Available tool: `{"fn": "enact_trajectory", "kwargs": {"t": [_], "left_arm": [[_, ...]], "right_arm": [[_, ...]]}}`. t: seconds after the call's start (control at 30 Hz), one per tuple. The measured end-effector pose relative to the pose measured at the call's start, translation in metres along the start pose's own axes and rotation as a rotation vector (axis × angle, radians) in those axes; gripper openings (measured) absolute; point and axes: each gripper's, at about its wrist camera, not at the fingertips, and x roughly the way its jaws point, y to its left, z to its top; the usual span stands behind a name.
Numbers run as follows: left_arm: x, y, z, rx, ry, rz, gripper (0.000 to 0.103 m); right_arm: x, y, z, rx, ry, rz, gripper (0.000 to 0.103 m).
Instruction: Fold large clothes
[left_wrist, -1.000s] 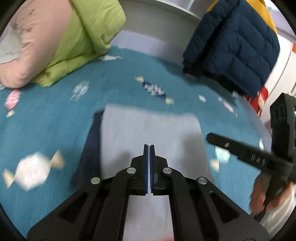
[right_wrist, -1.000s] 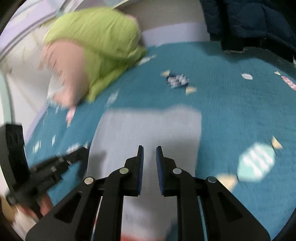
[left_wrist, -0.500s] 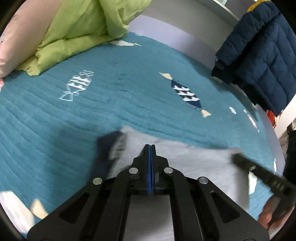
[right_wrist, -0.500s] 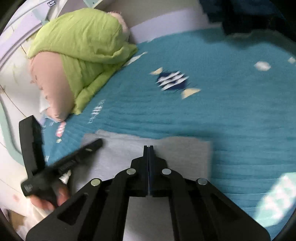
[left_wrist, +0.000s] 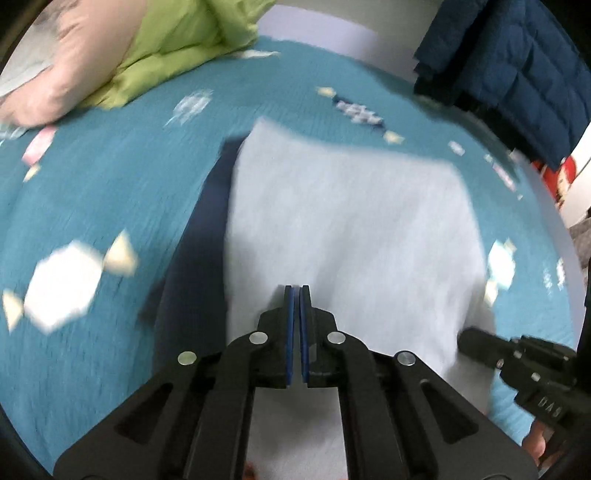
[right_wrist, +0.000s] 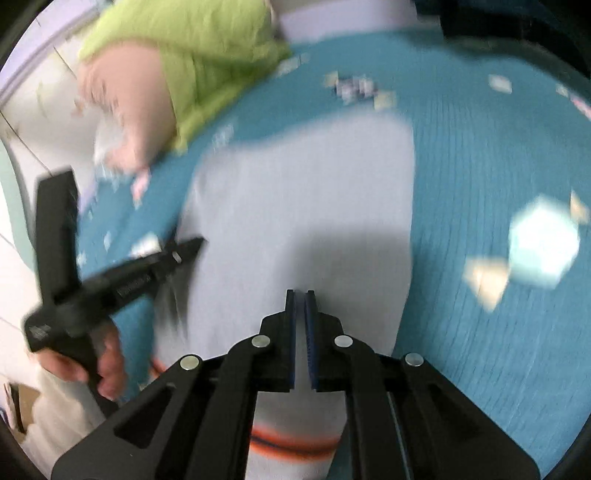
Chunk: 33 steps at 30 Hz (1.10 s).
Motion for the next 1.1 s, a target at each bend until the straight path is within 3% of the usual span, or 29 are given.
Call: {"fn": "enact_trajectory", "kwargs": {"t": [0.17,0.4,0.47,0.53,0.6,0.63,0.7,0.87,1.0,1.1], "left_arm": [[-0.029,0.011,-0.046,-0.084,-0.012,0.003,0.002],[-0.06,-0.008,-0.062,-0.093,-0.002,0.044,0.004],[-0.066,-0.017,-0.065,-0.089,0.015,0.058,0.005],[-0.075,-0.029,-0.072,-0.083,0.02,0.071,0.015],[-0.086,-0.047,-0.08,-0.079,0.003,0.128,0.041],[-0.089,-0.055,-0.083,-0.074,-0.003,0.14,0.043],[-0.097,-0.073,-0.092,-0.07,-0.008,0.133,0.057],[-0.114,-0.122,-0.11,-0.042,-0.016,0.139,0.072],[-0.133,-0.173,-0.123,0.006,-0.039,0.12,0.082],[-0.147,-0.211,-0.131,0.03,-0.065,0.111,0.082]], "right_arm": [[-0.02,-0.001,-0.011,0.039,-0.027,0.011,0.007],[-0.038,0.001,-0.031,0.002,0.029,0.029,0.007],[-0.047,-0.002,-0.039,0.015,0.03,0.039,0.016],[-0.064,-0.008,-0.045,0.049,0.014,0.023,0.065],[-0.087,-0.014,-0.049,0.058,-0.046,0.023,0.075],[-0.096,-0.017,-0.051,0.053,-0.057,0.008,0.082],[-0.111,-0.023,-0.053,0.047,-0.071,-0.03,0.088],[-0.161,-0.047,-0.066,0.053,-0.141,-0.121,0.092],[-0.204,-0.065,-0.077,0.048,-0.207,-0.172,0.093],[-0.241,-0.08,-0.087,0.047,-0.261,-0.2,0.093]]}}
